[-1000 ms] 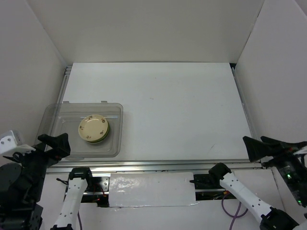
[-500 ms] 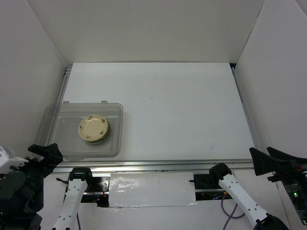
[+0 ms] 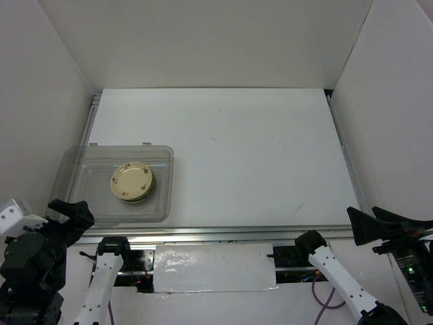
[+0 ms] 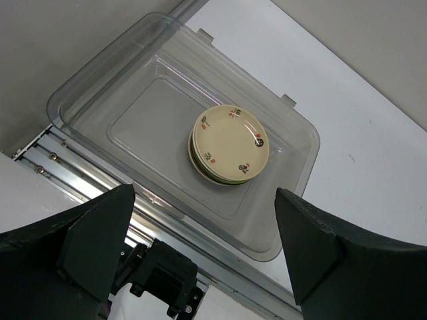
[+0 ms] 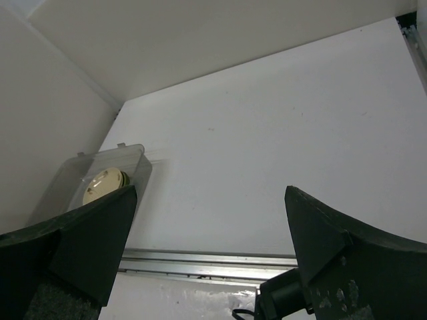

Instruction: Place the plates into the plastic bin on the countertop

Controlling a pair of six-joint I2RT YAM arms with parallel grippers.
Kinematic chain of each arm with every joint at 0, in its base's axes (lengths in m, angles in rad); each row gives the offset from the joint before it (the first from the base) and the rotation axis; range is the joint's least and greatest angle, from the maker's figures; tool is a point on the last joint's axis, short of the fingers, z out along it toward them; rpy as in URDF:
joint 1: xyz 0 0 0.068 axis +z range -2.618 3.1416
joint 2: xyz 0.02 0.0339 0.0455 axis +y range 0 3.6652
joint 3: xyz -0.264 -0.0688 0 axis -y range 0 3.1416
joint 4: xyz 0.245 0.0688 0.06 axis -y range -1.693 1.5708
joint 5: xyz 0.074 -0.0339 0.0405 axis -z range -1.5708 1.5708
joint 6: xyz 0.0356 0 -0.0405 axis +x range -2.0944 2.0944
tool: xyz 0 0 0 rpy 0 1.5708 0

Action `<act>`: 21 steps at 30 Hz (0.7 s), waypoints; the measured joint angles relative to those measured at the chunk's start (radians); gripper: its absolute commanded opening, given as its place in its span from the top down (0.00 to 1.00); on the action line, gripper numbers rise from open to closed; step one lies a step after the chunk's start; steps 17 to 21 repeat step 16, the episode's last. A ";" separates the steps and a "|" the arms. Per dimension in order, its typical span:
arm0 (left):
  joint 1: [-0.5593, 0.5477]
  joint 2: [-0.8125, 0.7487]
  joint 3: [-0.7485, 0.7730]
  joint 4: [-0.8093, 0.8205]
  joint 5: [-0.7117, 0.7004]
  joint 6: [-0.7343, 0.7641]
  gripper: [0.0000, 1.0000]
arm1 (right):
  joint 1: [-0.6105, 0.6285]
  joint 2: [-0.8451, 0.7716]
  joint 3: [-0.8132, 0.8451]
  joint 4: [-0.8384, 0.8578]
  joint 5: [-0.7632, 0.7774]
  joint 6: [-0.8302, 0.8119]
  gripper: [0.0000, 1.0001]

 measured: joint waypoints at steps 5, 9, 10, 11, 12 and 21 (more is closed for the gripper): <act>0.000 0.000 -0.027 0.024 0.027 0.005 0.01 | 0.000 -0.004 -0.038 0.000 -0.003 0.000 0.00; 0.000 0.000 -0.032 0.031 0.038 0.019 0.01 | 0.000 -0.004 -0.066 0.001 -0.010 0.000 0.00; 0.000 0.000 -0.032 0.032 0.039 0.021 0.01 | -0.001 -0.004 -0.071 0.001 -0.011 0.000 0.00; 0.000 0.000 -0.032 0.034 0.040 0.022 0.01 | -0.001 -0.004 -0.075 0.001 -0.011 0.000 0.00; 0.000 0.000 -0.034 0.037 0.042 0.022 0.01 | -0.001 -0.004 -0.080 0.000 -0.011 0.000 0.00; 0.000 0.000 -0.042 0.041 0.047 0.024 0.01 | -0.001 -0.004 -0.093 0.002 -0.012 0.000 0.00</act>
